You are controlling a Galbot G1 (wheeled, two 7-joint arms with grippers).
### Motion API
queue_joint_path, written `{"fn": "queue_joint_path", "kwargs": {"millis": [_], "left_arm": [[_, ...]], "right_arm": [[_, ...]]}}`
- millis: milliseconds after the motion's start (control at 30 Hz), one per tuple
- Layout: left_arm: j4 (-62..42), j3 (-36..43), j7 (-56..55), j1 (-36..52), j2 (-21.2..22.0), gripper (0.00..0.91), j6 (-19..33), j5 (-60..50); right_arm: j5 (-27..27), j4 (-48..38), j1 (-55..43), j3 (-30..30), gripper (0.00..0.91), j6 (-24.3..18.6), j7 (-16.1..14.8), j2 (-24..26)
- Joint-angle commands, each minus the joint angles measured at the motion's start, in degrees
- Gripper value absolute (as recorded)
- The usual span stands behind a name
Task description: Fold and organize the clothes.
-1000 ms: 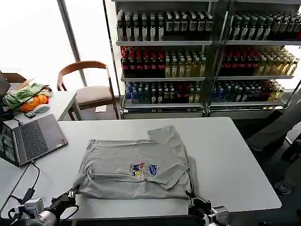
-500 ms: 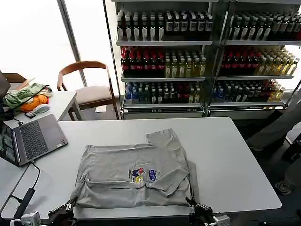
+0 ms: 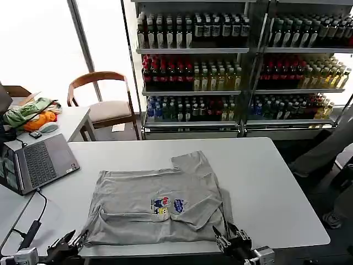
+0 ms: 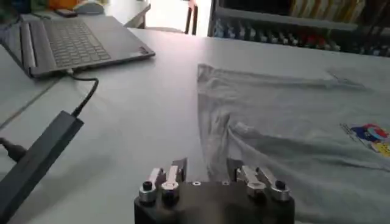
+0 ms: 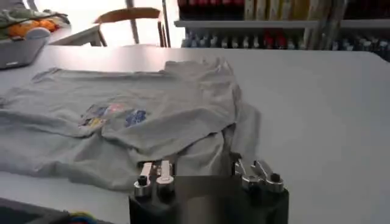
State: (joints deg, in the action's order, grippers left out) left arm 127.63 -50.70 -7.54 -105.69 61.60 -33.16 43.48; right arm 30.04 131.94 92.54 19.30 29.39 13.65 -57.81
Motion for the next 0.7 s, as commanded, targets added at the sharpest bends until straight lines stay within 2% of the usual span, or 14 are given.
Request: {"fn": "queue_joint_path", "kwargs": {"millis": [33, 133, 233, 400, 700], "left_arm": [[-0.67, -2.77, 0.91, 2.94, -3.65, 0.907, -0.01, 1.64], [-2.36, -2.50, 1.84, 6.43, -6.54, 0.907, -0.03, 2.91], [-4.79, -1.08, 3.47, 9.84, -9.01, 0.907, -0.03, 3.53], [-11.52, 3.47, 5.82, 15.57, -12.77, 0.907, 0.02, 3.44], [-19.80, 10.53, 7.96, 26.56, -17.36, 0.907, 0.04, 5.18]], "right_arm": [[2.86, -2.35, -7.79, 2.42, 0.907, 0.32, -1.98, 0.12], [5.34, -4.96, -14.83, 2.09, 0.907, 1.99, -3.55, 0.60], [7.25, -9.38, -22.07, 0.80, 0.907, 3.76, -6.37, 1.57], [7.75, -21.93, -38.75, -6.04, 0.907, 3.82, -11.80, 1.41], [6.85, -41.27, -54.77, -13.29, 0.907, 3.86, -14.54, -4.54]]}}
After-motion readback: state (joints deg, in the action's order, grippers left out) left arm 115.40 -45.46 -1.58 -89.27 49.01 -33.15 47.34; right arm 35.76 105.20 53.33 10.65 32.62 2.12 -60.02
